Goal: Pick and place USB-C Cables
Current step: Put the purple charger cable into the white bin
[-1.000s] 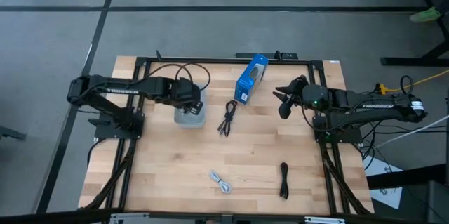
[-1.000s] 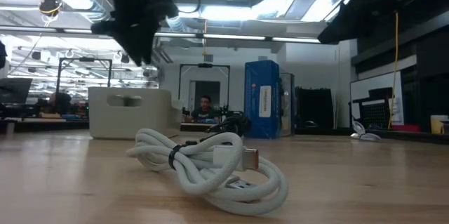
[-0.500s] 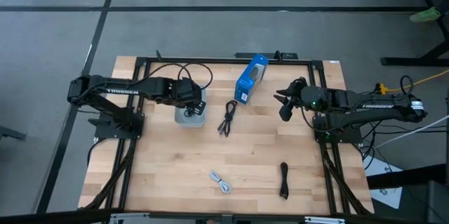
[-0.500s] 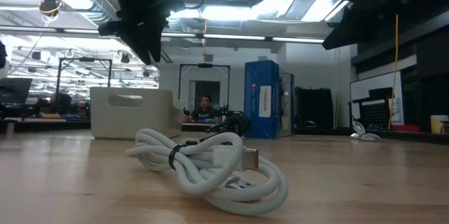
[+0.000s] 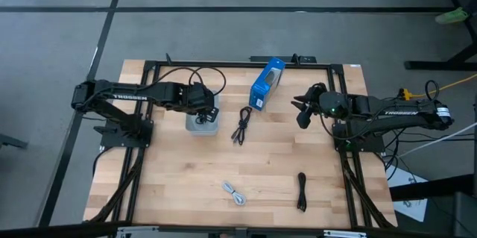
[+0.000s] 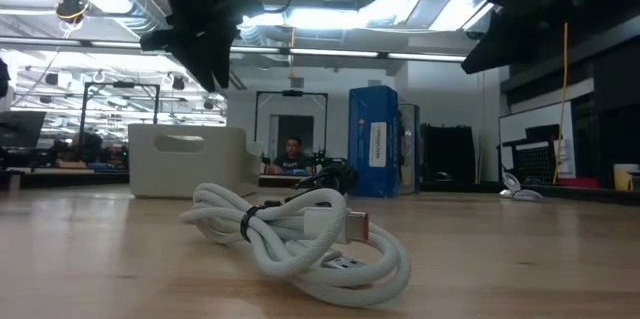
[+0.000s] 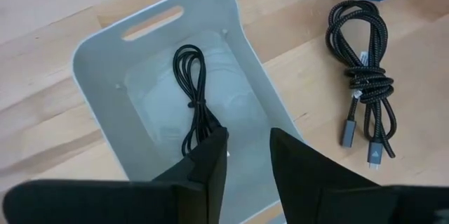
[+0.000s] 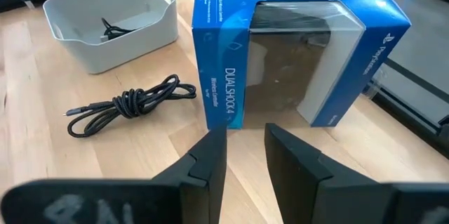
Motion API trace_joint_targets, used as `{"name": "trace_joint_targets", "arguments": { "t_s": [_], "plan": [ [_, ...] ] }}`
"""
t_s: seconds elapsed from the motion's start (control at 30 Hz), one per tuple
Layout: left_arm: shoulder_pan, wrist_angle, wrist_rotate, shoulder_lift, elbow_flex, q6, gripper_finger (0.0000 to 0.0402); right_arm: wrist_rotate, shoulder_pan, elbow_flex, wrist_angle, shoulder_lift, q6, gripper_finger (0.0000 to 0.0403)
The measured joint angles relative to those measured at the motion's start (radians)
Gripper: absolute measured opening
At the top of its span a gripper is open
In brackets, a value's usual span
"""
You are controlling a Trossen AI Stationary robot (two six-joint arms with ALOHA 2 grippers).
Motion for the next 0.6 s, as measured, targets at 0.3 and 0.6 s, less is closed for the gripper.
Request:
{"name": "trace_joint_targets", "arguments": {
  "t_s": [0.3, 0.6],
  "plan": [
    [0.0, 0.0, 0.0, 0.0, 0.0, 0.0, 0.0103, -0.002, 0.0, 0.0, -0.007, 0.0, 0.054, 0.0102],
    [0.0, -0.001, -0.076, -0.001, 0.0, 0.135, 0.0103, -0.024, 0.0, 0.0, -0.15, 0.0, 0.2, 0.0102]
  ]
}}
